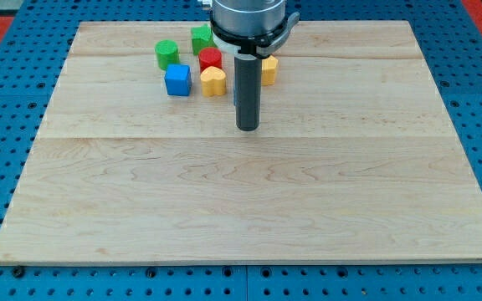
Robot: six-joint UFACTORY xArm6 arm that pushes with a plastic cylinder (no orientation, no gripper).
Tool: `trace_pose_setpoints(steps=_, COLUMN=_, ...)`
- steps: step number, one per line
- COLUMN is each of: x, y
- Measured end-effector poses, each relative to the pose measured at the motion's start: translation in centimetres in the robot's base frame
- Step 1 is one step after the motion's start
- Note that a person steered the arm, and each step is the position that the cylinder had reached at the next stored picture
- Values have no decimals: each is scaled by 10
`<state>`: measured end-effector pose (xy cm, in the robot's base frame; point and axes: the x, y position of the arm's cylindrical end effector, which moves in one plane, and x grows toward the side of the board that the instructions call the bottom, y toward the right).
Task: Move the arm to the bottom of yellow hexagon
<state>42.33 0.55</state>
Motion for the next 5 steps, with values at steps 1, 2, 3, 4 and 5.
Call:
trace_pose_setpoints(steps=1, x=0, y=0)
trace_pose_setpoints(steps=2, x=2, y=-3)
trace_pose_setpoints(steps=3, x=3, y=1)
trace_pose_setpoints(steps=4, x=-9, y=23)
trace_pose_setpoints(steps=5, x=-37, y=42)
